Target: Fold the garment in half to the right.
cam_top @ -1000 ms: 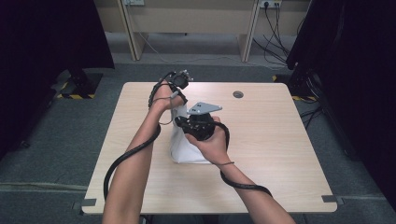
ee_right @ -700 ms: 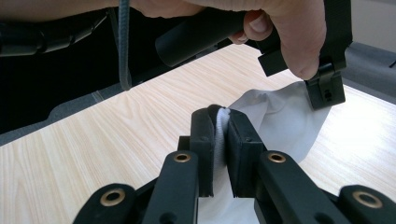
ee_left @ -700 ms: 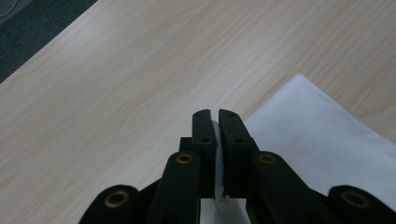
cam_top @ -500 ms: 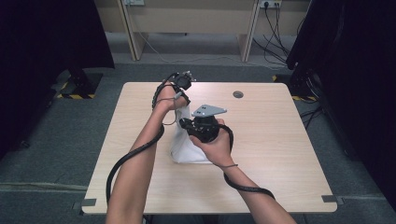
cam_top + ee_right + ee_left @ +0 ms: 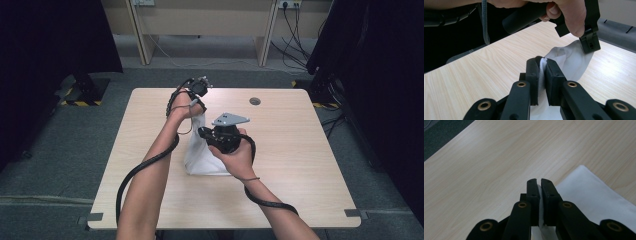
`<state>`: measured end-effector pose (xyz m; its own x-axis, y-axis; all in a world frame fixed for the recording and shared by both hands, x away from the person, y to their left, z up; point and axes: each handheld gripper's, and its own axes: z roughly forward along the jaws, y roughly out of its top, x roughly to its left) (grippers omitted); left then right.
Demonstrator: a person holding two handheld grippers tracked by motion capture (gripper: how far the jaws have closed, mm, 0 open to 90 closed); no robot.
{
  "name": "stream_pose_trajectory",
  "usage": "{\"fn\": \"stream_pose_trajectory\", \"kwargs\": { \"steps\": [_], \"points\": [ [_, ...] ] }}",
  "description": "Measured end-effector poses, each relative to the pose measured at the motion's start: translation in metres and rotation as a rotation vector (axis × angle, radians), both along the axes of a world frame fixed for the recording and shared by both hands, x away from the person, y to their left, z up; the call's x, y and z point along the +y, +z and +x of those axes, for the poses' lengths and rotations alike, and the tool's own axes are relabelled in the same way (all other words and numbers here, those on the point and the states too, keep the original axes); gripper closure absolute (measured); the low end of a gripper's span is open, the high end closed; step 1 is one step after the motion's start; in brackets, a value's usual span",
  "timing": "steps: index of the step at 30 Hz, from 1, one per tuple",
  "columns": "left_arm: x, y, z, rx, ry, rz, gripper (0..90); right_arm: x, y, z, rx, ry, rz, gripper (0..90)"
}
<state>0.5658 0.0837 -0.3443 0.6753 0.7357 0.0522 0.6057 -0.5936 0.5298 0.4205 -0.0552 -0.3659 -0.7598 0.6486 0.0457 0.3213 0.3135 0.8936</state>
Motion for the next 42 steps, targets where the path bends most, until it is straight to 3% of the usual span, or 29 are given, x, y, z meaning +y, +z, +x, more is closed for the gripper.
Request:
{"fn": "stream_pose_trajectory", "kwargs": {
  "steps": [42],
  "points": [
    [-0.022,-0.007,0.0,0.003,-0.043,-0.006,85.2,-0.022,-0.016,-0.005,0.029,-0.034,0.0,82.6]
  ]
}}
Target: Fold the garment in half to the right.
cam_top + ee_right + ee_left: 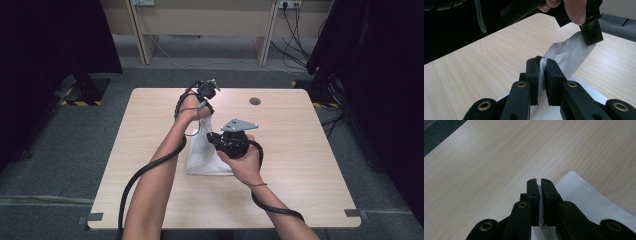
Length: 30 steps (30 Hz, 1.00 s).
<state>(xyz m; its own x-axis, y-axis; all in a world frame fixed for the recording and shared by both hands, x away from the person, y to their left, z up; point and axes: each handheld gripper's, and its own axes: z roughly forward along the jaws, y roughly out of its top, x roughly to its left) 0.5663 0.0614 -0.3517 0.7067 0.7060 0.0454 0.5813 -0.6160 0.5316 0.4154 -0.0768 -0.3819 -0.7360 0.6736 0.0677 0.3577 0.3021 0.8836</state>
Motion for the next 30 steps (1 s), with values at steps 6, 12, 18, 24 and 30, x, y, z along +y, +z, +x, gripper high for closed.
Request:
{"fn": "stream_pose_trajectory", "kwargs": {
  "steps": [6,12,18,24,30],
  "points": [
    [-0.001,-0.001,0.0,0.002,-0.001,-0.001,85.2,0.0,-0.002,-0.001,0.004,0.0,-0.001,82.6],
    [-0.002,-0.002,0.0,0.004,-0.003,0.0,85.2,-0.002,-0.004,-0.001,0.009,-0.002,-0.003,82.6],
    [-0.004,-0.003,0.0,0.006,-0.002,-0.002,85.2,-0.004,-0.004,-0.001,0.006,-0.006,-0.003,82.6],
    [-0.006,-0.005,0.0,0.009,-0.005,-0.001,85.2,-0.007,-0.007,-0.002,0.012,-0.01,-0.004,82.6],
    [-0.01,-0.007,0.001,0.011,-0.01,0.0,85.2,-0.01,-0.01,-0.002,0.014,-0.012,-0.012,82.6]
  ]
}}
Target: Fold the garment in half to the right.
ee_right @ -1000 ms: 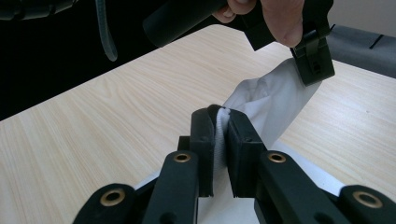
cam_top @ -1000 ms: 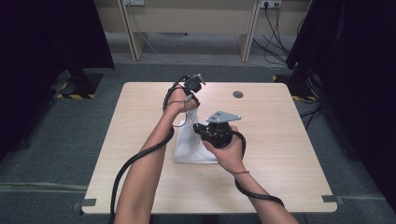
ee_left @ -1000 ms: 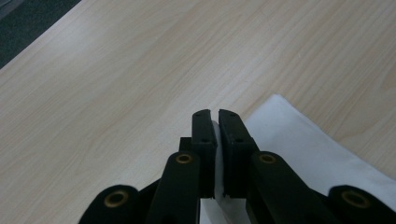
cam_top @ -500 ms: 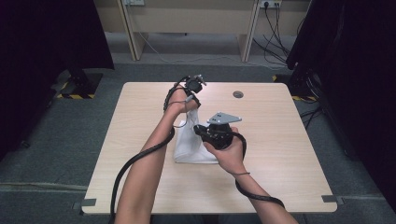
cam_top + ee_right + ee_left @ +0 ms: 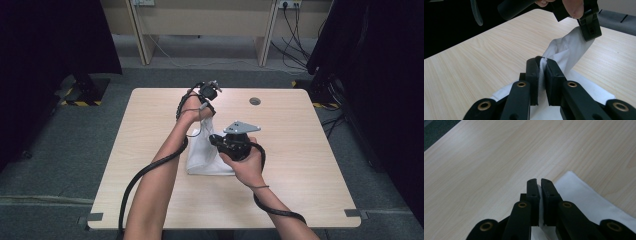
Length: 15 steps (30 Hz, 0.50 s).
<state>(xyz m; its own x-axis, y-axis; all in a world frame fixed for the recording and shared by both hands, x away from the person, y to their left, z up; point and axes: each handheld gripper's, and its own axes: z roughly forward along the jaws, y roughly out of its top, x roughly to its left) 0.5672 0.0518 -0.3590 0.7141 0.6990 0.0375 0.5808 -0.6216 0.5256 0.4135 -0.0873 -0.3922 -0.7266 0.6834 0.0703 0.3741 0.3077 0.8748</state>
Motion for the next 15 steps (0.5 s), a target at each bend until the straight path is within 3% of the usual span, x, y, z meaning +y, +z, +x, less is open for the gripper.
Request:
{"fn": "stream_pose_trajectory", "kwargs": {
  "steps": [15],
  "points": [
    [-0.0066,-0.0048,0.0007,0.007,-0.01,0.003,85.1,-0.0056,-0.0047,-0.001,0.006,-0.009,-0.006,82.6]
  ]
}}
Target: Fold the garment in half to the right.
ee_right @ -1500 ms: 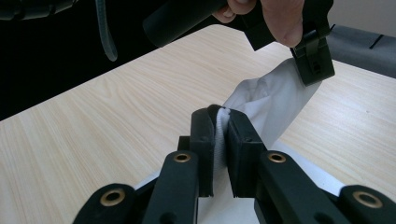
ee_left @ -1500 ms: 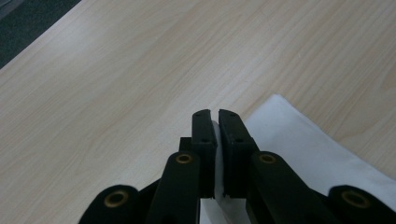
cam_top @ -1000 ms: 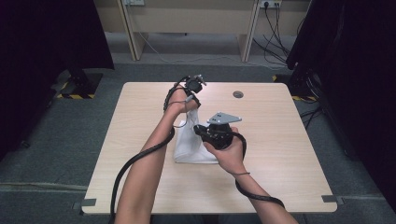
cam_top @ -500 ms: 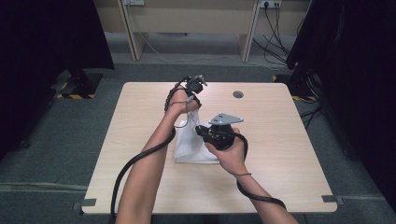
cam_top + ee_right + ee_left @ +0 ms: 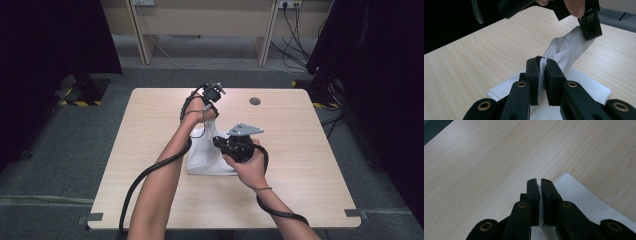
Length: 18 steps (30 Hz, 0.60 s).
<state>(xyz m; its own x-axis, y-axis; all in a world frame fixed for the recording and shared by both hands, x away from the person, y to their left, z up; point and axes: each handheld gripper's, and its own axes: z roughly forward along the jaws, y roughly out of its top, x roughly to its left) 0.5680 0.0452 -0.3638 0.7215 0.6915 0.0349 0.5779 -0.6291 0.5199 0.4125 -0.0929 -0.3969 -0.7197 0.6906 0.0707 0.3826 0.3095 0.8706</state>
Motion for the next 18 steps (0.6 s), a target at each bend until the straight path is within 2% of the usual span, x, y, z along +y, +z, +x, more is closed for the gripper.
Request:
{"fn": "stream_pose_trajectory", "kwargs": {
  "steps": [9,18],
  "points": [
    [-0.0036,-0.0032,0.0001,0.005,-0.015,0.014,85.1,-0.0019,-0.004,-0.0009,0.007,-0.004,-0.003,82.6],
    [-0.0069,-0.0063,-0.0006,0.006,-0.014,0.008,85.1,-0.0043,-0.0078,-0.0022,0.012,-0.008,-0.01,82.5]
  ]
}}
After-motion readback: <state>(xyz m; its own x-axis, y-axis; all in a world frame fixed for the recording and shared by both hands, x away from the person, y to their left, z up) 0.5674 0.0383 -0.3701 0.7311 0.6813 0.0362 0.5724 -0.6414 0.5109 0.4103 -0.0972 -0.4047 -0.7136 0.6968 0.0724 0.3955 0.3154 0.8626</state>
